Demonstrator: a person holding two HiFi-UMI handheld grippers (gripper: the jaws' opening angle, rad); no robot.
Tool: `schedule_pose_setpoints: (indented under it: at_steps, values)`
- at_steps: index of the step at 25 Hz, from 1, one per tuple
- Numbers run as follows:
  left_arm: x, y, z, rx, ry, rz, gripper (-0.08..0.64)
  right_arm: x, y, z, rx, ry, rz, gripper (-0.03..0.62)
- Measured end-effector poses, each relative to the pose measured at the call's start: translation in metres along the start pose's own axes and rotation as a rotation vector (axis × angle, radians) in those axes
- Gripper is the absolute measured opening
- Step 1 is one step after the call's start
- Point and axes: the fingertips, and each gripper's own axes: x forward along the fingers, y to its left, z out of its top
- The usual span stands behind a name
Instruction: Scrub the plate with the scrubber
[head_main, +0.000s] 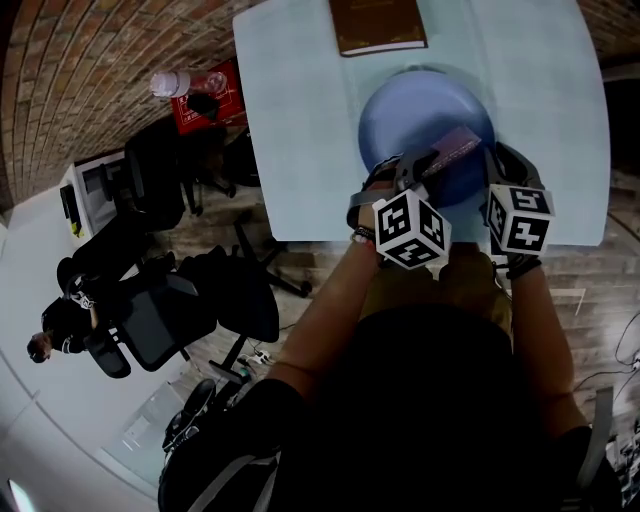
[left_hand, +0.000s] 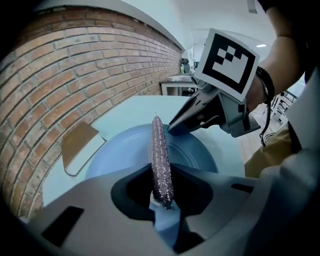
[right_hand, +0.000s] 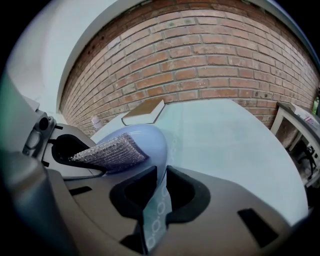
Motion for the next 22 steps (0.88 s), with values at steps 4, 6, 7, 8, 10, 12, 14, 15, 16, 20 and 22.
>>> schedule_pose_setpoints:
  at_steps: [4,6,7,8,10,12,14,15,16,20,22]
  values:
    - [0.013,0.002,0.011,0.007,-0.005,-0.02,0.08,0.001,-0.001,0.001,0.002,-0.002,0.008,0.084]
    - [0.019,0.002,0.016,-0.007,-0.007,-0.034,0.078,0.001,-0.001,0.0,0.004,-0.001,0.009,0.084]
    - [0.021,0.002,0.018,-0.006,-0.006,-0.041,0.08,0.001,-0.001,0.0,0.003,-0.001,0.01,0.084]
    - [0.023,0.002,0.019,0.0,-0.005,-0.044,0.08,0.0,-0.001,0.0,0.001,0.0,0.011,0.084]
    - [0.027,0.002,0.022,0.006,-0.004,-0.042,0.08,0.0,-0.001,0.0,-0.005,0.002,0.014,0.084]
    - [0.03,0.003,0.023,-0.001,-0.005,-0.035,0.08,0.001,-0.001,0.001,-0.005,0.004,0.016,0.084]
    - [0.033,0.004,0.024,-0.003,-0.002,-0.033,0.08,0.001,-0.002,0.002,-0.004,0.006,0.016,0.084]
    - [0.034,0.005,0.024,-0.004,-0.001,-0.032,0.08,0.002,-0.002,0.002,-0.005,0.006,0.017,0.084]
    - [0.034,0.005,0.025,-0.006,0.0,-0.032,0.078,0.002,-0.002,0.002,-0.006,0.006,0.019,0.084]
    - [0.036,0.007,0.026,-0.014,0.003,-0.034,0.078,0.0,-0.002,0.002,-0.003,0.006,0.017,0.084]
    - [0.037,0.011,0.027,-0.014,0.004,-0.029,0.078,0.0,-0.002,0.002,-0.003,0.005,0.013,0.084]
